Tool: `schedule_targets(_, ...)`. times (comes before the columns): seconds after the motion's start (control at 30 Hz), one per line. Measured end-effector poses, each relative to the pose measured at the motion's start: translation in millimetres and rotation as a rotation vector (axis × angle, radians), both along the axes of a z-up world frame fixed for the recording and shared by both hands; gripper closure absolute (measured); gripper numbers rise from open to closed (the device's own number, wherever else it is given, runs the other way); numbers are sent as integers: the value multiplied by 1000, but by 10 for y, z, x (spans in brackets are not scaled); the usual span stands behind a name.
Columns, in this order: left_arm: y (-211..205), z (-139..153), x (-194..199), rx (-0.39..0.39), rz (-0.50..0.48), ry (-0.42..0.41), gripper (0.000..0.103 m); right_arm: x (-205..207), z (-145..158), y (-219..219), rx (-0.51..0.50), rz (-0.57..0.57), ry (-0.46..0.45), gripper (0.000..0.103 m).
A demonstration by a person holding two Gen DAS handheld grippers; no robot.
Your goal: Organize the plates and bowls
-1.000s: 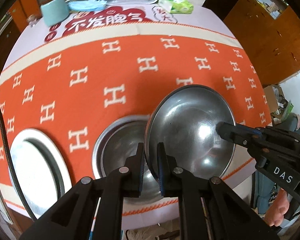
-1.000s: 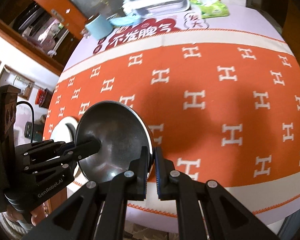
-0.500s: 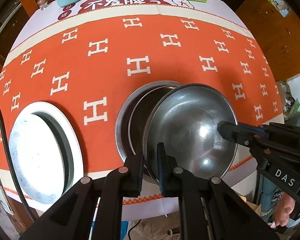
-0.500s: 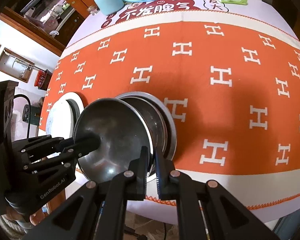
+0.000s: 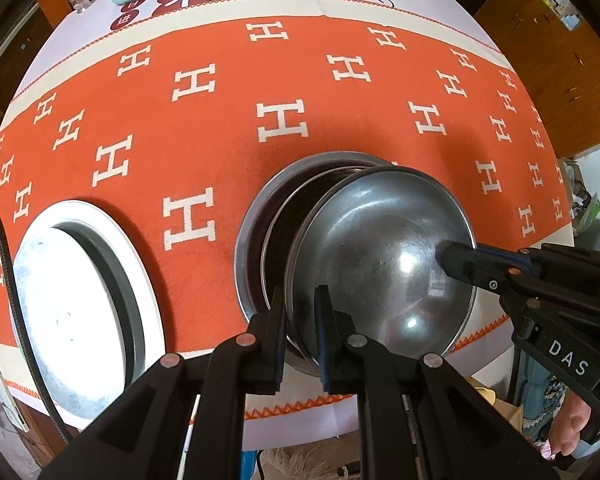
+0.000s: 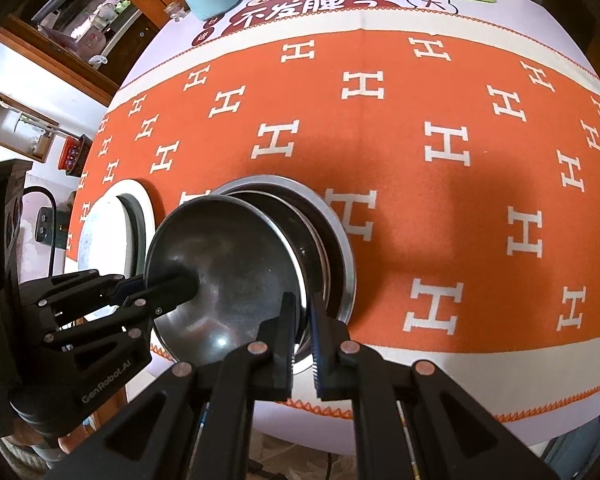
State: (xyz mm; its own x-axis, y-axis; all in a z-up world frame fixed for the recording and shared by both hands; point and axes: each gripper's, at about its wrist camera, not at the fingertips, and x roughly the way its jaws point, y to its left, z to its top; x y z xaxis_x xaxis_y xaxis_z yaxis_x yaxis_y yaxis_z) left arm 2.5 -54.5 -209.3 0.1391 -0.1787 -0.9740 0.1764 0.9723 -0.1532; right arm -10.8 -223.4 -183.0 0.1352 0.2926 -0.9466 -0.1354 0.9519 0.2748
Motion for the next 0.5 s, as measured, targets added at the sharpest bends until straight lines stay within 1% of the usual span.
schedule_targets(0.1,0,-12,22,-2,-1,2,93,20,-18,5,-10,0,3,96)
schedule_targets(0.23,-1,-14,34,3,-2,2,89,43,-26,69,-47,17,-11,96)
schedule_targets(0.5,47,24,77,-11,9,-10,88,99,-25,106,-86,31,-31,96)
